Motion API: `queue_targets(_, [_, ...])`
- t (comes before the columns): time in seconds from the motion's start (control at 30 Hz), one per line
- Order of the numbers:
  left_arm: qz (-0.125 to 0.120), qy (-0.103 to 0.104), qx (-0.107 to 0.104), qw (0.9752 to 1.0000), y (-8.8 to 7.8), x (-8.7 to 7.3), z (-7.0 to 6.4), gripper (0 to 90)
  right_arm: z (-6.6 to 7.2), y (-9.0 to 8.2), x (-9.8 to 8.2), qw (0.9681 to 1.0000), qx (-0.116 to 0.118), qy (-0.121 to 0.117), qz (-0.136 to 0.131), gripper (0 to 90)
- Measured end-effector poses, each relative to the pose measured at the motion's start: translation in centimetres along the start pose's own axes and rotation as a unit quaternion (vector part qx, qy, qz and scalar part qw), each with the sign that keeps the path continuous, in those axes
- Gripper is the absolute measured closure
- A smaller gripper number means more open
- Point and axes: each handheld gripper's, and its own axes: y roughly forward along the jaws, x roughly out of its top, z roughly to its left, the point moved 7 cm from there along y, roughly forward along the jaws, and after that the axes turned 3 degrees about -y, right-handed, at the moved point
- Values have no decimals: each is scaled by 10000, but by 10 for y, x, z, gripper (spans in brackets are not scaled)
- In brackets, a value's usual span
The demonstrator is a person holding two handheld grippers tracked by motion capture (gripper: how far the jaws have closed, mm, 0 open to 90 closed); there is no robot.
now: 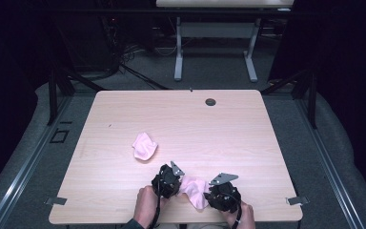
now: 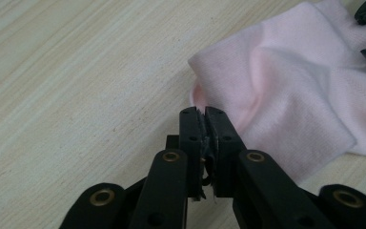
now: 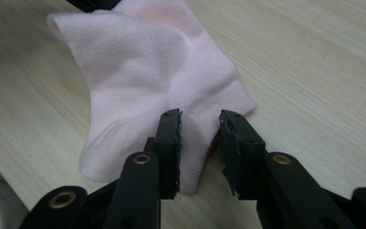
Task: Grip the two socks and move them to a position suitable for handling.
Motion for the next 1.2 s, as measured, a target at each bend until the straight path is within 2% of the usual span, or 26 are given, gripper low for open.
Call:
queue_targets(0.03, [-39,-13,-28,10000,0,0,0,866,0,0,0,10000,0,0,0,700])
queue_targets(0.13, [-77,-9,-22,10000,1,0,-1,890,1,0,0,10000,58,-22,-38,797])
queue_targets(0.2, [-97,-3,-21,10000,0,-1,0,894,0,1,0,9999,54,-33,-78,820])
queue_targets(0.27, [-226,-67,-148,9996,0,-2,2,897,0,0,-1,9999,78,-48,-101,830])
queue_targets(0.3, [-226,-67,-148,9996,0,-2,2,897,0,0,-1,9999,78,-48,-101,830])
queue_targets(0.37, [-384,-332,-407,9979,-1,-4,7,898,0,0,-1,9997,131,-53,-220,837])
queue_targets(0.47, [-464,-396,-400,9973,-5,-6,10,899,-2,-4,0,9994,134,-52,-308,840])
queue_targets(0.5, [-557,-476,-439,9963,-10,-7,11,899,-3,-6,0,9993,161,-55,-320,839])
queue_targets(0.63, [-642,-606,-525,9947,-20,-11,13,898,-5,-11,2,9987,293,-195,-380,839])
queue_targets(1.1, [-849,-962,-535,9903,-42,-34,20,899,-16,-8,8,9972,651,-268,-241,838])
queue_targets(1.2, [-828,-959,-523,9906,-43,-37,20,899,-17,-6,9,9972,662,-305,-181,837])
